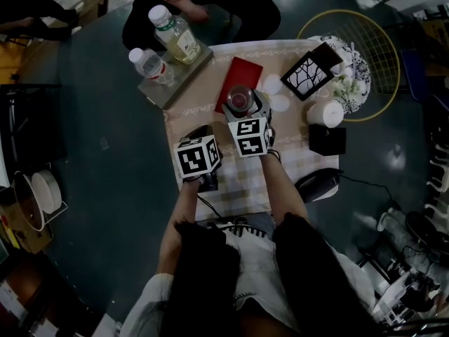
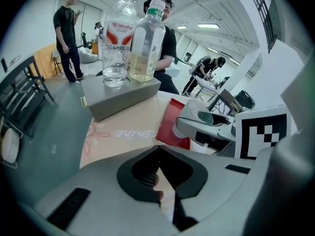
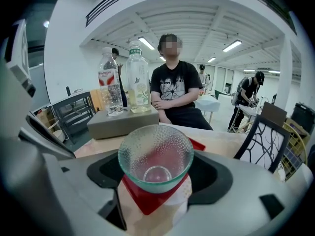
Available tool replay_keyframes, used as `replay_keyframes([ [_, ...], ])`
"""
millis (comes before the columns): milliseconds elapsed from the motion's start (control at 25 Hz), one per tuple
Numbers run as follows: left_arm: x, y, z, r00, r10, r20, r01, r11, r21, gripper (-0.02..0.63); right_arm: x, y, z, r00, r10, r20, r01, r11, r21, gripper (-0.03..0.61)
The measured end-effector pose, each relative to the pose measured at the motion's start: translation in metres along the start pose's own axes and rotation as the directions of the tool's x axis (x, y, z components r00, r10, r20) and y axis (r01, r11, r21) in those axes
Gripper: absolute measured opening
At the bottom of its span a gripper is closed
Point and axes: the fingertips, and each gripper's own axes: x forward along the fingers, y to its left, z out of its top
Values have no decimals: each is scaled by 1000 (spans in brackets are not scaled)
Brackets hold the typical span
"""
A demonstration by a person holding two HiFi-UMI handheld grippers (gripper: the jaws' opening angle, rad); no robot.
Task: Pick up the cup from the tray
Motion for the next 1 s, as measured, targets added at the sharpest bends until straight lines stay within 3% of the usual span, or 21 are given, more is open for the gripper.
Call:
replay_keyframes([
  [440, -5, -27, 1, 999, -26, 22, 25, 998, 63, 6, -43, -17, -5, 999, -30, 19, 30, 1000, 5, 390],
  [1000, -8, -83, -24, 998, -63, 5, 61, 983, 176, 6, -100, -54, -57, 995, -99, -15, 99, 994, 55, 390],
])
